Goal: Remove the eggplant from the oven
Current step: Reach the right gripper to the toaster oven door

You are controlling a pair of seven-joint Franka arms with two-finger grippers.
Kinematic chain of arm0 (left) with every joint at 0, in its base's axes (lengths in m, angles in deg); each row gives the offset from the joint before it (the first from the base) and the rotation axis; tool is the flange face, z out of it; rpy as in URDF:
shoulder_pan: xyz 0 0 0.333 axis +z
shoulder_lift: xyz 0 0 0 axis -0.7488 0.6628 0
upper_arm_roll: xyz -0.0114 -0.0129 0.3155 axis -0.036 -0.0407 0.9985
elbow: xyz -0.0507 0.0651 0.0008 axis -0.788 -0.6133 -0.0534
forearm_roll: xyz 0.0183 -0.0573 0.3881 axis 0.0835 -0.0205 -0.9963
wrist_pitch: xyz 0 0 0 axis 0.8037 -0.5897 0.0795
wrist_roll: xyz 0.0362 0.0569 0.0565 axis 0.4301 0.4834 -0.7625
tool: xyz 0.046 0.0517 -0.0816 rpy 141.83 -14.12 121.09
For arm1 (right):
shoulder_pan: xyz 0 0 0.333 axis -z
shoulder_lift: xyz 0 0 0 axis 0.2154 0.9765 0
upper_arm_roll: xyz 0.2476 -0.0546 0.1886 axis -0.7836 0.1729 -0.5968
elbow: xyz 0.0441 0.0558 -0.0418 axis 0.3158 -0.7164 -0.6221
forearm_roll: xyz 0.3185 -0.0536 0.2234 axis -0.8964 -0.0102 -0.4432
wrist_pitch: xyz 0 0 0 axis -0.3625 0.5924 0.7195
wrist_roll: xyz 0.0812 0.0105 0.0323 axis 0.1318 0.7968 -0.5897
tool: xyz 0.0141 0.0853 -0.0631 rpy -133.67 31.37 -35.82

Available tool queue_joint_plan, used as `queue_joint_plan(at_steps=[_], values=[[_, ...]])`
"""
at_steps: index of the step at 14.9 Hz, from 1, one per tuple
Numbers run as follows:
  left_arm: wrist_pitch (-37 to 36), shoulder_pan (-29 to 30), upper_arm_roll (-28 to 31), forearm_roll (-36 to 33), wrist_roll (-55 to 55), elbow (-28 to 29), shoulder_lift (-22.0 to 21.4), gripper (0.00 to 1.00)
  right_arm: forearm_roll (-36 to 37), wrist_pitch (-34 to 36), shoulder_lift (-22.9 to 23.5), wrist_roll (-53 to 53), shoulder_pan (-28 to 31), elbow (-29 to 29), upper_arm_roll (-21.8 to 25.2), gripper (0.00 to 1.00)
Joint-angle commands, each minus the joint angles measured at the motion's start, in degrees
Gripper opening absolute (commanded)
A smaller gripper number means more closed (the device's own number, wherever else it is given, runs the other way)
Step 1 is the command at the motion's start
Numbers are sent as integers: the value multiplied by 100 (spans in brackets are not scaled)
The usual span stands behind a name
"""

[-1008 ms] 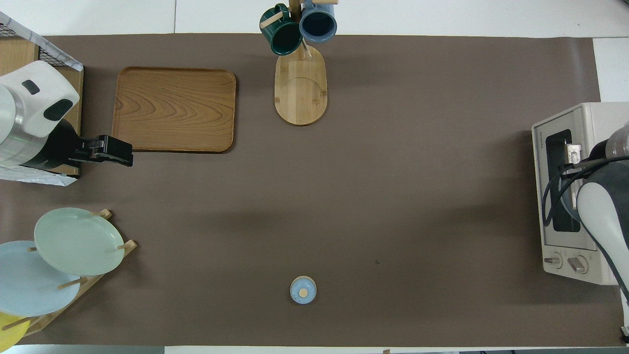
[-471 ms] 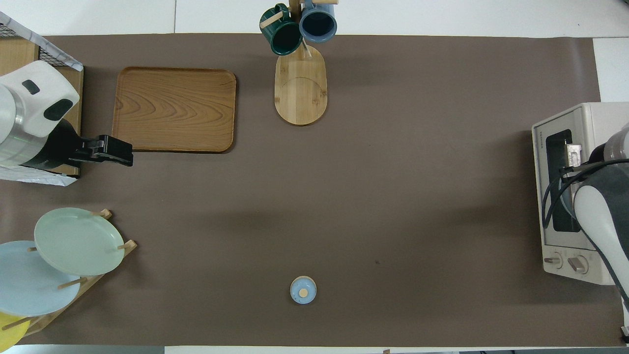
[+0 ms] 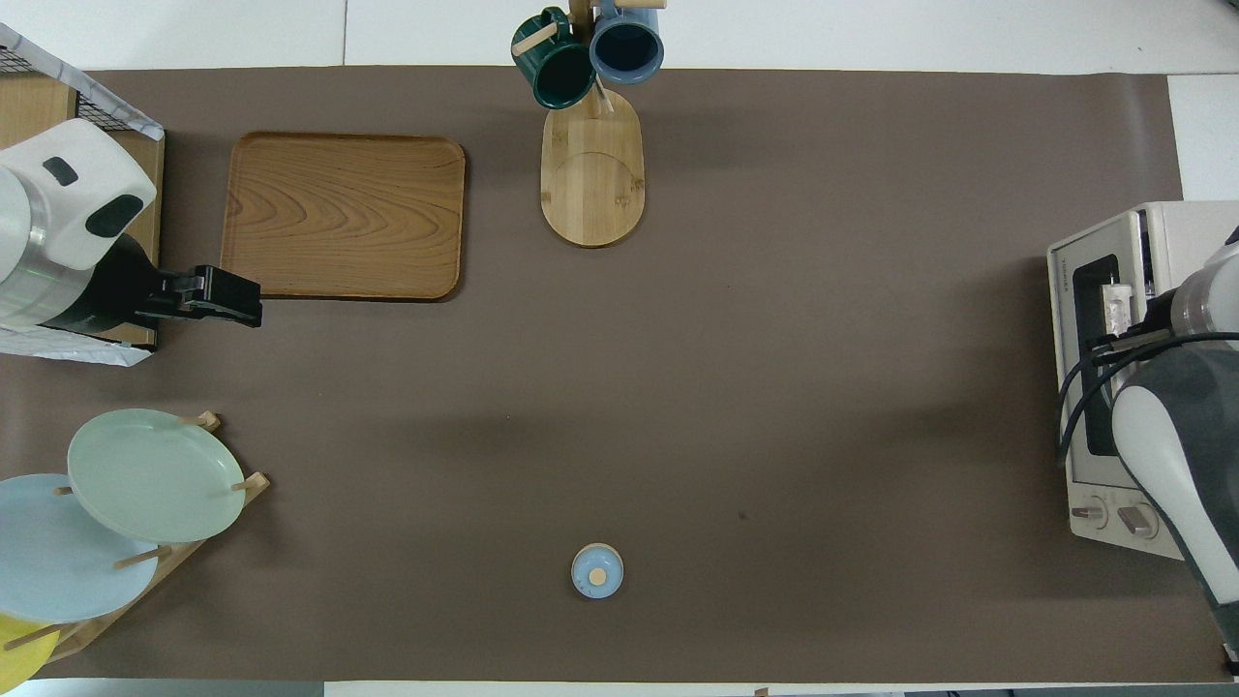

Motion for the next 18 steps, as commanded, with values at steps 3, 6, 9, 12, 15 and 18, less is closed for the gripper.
queue_joint_plan(at_steps=[3, 6, 9, 12, 15, 18], values=[[72, 56, -43, -111, -19, 87, -117, 100, -6, -849, 257, 73, -82, -499, -4, 0], [72, 65, -43, -111, -19, 87, -117, 100, -59, -1210, 468, 275, -214, -596, -4, 0], [72, 65, -43, -111, -1, 87, -117, 100, -59, -1683, 600, 371, -231, -814, -4, 0], [72, 65, -43, -111, -1, 87, -117, 100, -59, -1949, 591, 582, -372, -1035, -4, 0], [72, 65, -43, -111, -1, 96, -117, 100, -59, -2465, 828, 644, -363, -1219, -4, 0], [72, 65, -43, -111, -1, 87, -117, 100, -59, -2599, 987, 723, -363, -1281, -13, 0]])
